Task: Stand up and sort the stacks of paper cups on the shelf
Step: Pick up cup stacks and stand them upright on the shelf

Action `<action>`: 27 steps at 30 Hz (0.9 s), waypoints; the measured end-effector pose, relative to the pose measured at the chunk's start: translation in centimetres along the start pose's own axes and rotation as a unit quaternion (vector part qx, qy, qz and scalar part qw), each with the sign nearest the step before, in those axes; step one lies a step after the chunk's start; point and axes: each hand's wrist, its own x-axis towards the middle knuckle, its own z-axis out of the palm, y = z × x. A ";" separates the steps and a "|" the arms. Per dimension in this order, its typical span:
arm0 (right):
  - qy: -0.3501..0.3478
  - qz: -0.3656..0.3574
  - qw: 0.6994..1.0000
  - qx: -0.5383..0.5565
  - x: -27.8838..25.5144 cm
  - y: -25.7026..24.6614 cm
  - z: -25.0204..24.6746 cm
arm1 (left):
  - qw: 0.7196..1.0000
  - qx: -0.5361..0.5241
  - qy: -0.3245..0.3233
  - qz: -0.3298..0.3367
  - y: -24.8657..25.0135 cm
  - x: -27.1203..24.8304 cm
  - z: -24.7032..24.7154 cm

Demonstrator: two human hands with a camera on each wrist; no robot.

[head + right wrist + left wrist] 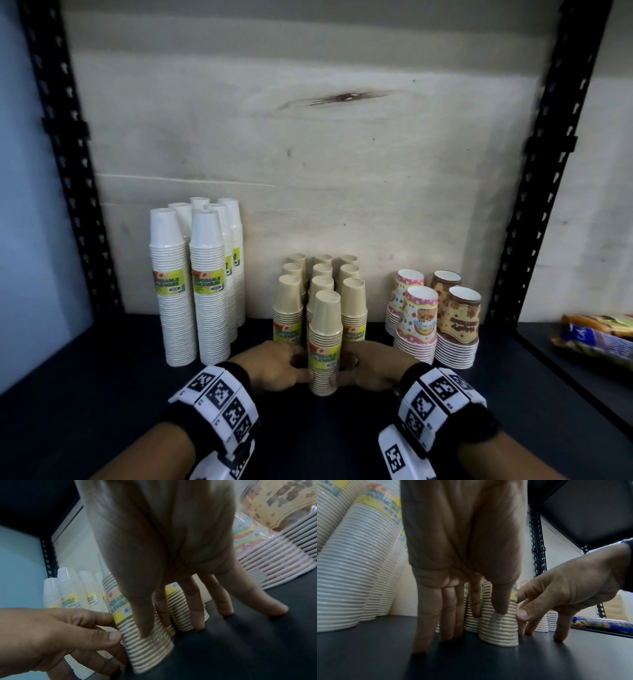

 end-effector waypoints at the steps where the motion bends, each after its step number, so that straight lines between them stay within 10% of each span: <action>1: -0.002 0.001 1.000 -0.001 0.0 -0.1 0.0 | 1.000 -0.002 0.001 0.000 0.0 0.0 0.0; 18: 0.029 0.148 0.988 -0.041 -1.0 2.1 -1.7 | 0.993 0.018 0.066 -0.098 -3.4 -0.1 -1.5; 27: 0.063 0.074 0.991 0.095 0.6 2.3 -2.1 | 0.983 -0.159 0.091 -0.024 -4.3 2.6 -2.0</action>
